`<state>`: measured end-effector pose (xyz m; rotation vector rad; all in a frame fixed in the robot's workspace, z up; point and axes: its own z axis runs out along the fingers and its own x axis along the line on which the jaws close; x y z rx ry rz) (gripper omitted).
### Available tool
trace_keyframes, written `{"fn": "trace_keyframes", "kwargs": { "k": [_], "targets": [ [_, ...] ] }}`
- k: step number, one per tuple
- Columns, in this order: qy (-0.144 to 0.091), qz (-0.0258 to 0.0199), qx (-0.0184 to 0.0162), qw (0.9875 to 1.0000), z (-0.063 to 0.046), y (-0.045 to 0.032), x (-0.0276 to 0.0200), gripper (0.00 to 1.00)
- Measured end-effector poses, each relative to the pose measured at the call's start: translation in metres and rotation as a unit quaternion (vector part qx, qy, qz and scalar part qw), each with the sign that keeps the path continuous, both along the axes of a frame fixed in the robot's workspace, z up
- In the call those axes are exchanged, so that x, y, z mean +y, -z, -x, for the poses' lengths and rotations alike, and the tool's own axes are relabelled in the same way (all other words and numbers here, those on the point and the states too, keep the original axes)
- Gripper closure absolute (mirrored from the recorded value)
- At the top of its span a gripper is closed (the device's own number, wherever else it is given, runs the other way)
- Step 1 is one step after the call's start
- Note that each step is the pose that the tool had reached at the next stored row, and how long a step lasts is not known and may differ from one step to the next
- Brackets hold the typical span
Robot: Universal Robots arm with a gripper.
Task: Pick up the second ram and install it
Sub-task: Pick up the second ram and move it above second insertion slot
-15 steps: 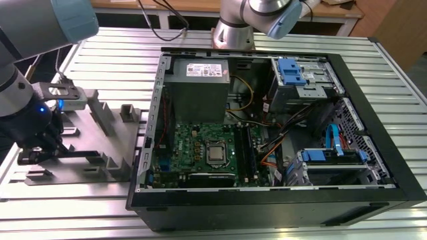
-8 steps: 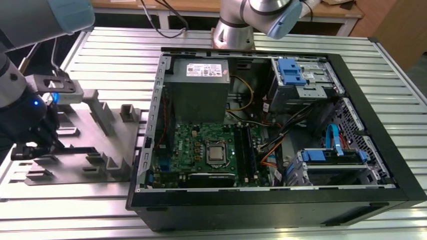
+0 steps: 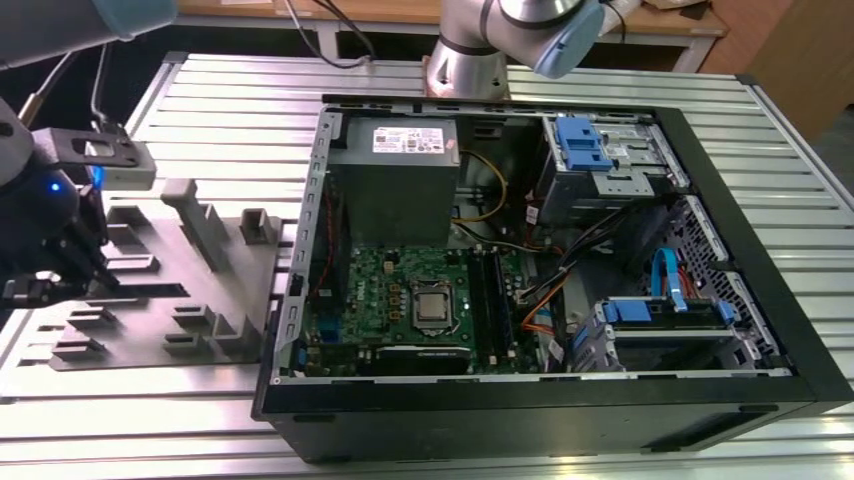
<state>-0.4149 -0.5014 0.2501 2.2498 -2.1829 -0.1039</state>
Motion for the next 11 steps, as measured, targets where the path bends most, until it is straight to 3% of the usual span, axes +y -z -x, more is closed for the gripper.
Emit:
{"fn": "trace_keyframes", "kwargs": {
  "k": [11],
  "targets": [
    [0.0, -0.0021, -0.0002, 1.0, 0.0, -0.025, 0.0001, 0.92]
  ]
}}
